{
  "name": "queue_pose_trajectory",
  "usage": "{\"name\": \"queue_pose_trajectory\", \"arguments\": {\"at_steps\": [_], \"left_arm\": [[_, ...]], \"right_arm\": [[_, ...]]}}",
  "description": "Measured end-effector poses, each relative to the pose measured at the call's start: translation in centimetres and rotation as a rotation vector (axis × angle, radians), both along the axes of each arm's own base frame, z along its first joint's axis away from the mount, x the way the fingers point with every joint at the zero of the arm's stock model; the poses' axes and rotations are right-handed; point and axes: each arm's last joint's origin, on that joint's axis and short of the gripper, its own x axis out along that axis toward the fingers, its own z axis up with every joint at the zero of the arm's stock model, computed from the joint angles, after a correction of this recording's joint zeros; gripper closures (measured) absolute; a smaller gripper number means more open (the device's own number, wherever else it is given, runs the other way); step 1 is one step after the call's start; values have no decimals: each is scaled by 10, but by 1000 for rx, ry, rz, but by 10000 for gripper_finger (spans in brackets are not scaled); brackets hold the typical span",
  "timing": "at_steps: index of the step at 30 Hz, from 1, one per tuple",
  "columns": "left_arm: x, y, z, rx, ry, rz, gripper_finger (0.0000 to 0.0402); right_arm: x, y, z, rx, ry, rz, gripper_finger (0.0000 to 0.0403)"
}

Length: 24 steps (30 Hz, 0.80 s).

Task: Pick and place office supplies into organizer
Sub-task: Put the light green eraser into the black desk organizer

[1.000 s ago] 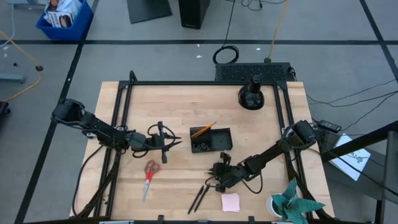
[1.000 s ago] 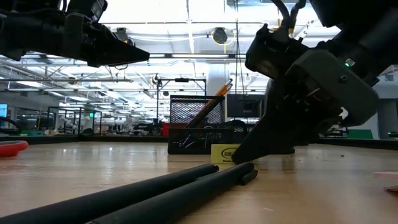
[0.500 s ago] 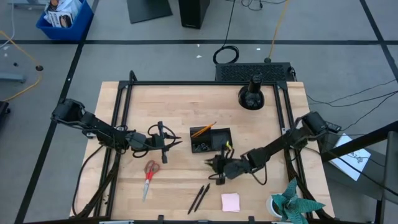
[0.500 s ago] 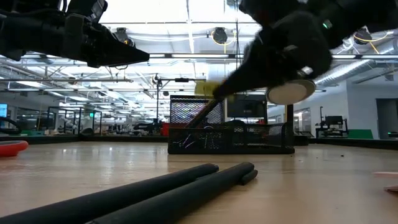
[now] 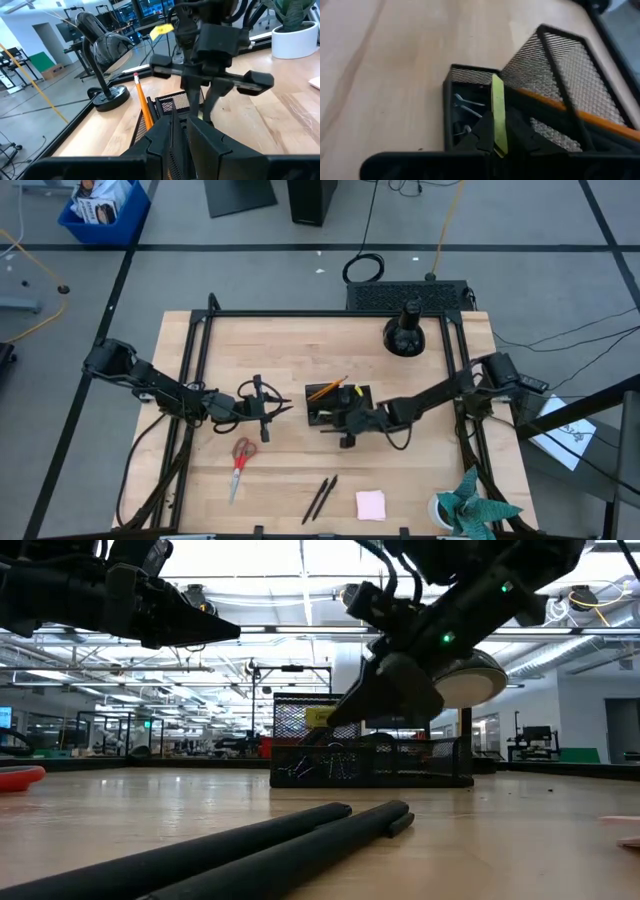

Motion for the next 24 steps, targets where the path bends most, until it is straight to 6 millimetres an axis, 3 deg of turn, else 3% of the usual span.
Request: {"name": "queue_pose_trajectory", "arguments": {"at_steps": [8, 17, 24], "left_arm": [[0, 0, 0, 21, 2, -1, 330], [0, 0, -1, 24, 10, -1, 330], [0, 0, -1, 22, 10, -1, 330]], "right_arm": [[5, -13, -15, 33, 45, 1, 386], [5, -15, -15, 98, 27, -38, 320], [6, -15, -12, 102, 8, -41, 293]]}}
